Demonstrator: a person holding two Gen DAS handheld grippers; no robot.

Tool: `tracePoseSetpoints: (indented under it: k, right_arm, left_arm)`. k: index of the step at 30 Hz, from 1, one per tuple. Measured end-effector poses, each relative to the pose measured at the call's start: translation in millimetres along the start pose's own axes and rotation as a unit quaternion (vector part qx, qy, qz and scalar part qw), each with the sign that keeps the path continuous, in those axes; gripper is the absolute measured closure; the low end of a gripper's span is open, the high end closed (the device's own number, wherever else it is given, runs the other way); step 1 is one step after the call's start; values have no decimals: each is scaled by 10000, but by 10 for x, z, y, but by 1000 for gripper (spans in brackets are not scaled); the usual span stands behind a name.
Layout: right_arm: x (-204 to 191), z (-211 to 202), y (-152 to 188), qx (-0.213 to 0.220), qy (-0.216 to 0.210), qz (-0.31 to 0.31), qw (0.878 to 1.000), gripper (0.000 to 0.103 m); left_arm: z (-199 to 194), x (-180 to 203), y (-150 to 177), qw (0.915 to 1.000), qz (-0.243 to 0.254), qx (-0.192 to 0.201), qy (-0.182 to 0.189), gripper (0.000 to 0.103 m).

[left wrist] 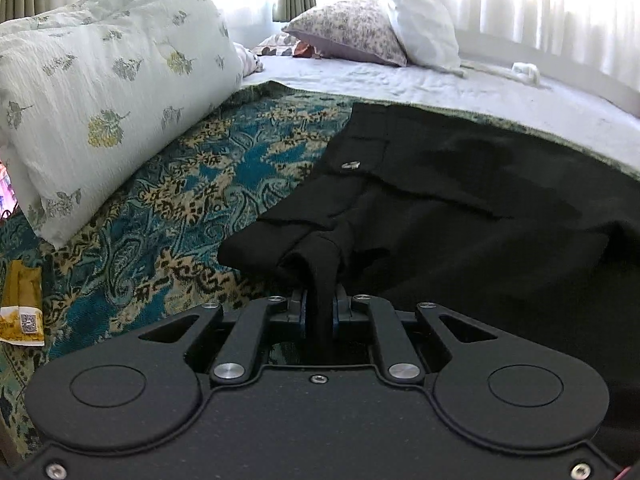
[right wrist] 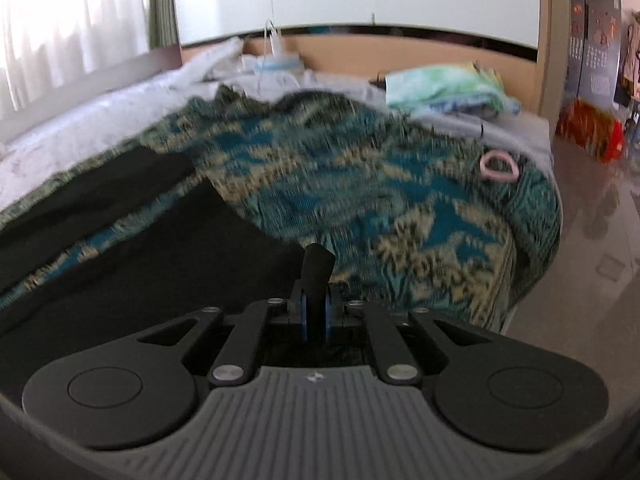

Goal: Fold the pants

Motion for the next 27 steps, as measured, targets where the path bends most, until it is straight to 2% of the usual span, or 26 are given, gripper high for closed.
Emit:
tracePoseSetpoints:
  k: [8,9,11,12,13,14,16,17,20,23,27]
  right_arm:
    - [-60,31,6,-76,123,-324,9994,90]
    - [-80,33,6,-71,158,-382,9991,89]
    - [-101,37,-6,-86,255,-468,9985,79]
    - [-116,30,-14,-72,301,-518,9982,66]
    - [-133,10,-25,-42,324,-563,9979,57]
    - [-145,-3,-30,-33,340,-601,9976,53]
    - [-163,-49,-49,-10,291,-640,9975,34]
    - [-160,-69,-70,-1,250,-625,9977,33]
    - [-168,-163,-165,32,179,-489,9986,26]
    - [-197,-255,-307,32,25,-252,9997,17]
    - [-281,-364,-497,96,-233,56,9997,12]
  left_arm:
    - [32,63,54,9997,196,-1,-168,87]
    - [34,80,56,9995,233,12,-213,85]
    - [20,130,52,9986,389,33,-370,79]
    - [11,149,44,9980,464,39,-422,71]
    - [-8,172,34,9972,548,46,-498,56]
    - [-38,196,23,9964,629,71,-562,46]
    - [-111,226,-12,9954,741,202,-568,12]
    - [-155,241,-39,9949,773,297,-569,8]
    - [-308,301,-161,9934,857,563,-504,6]
    - [-399,364,-347,9937,854,628,-361,1]
    - [-432,427,-641,9975,461,541,27,0]
Point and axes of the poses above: each gripper's, at about its wrist camera, not at the fingertips, and z roughly the way its jaws point, x to its right, y to its underside, the point moved 3 cm from there along z, roughly the way its jaws point, and after that the axes turned 3 degrees about x, right-handed, at the moved point
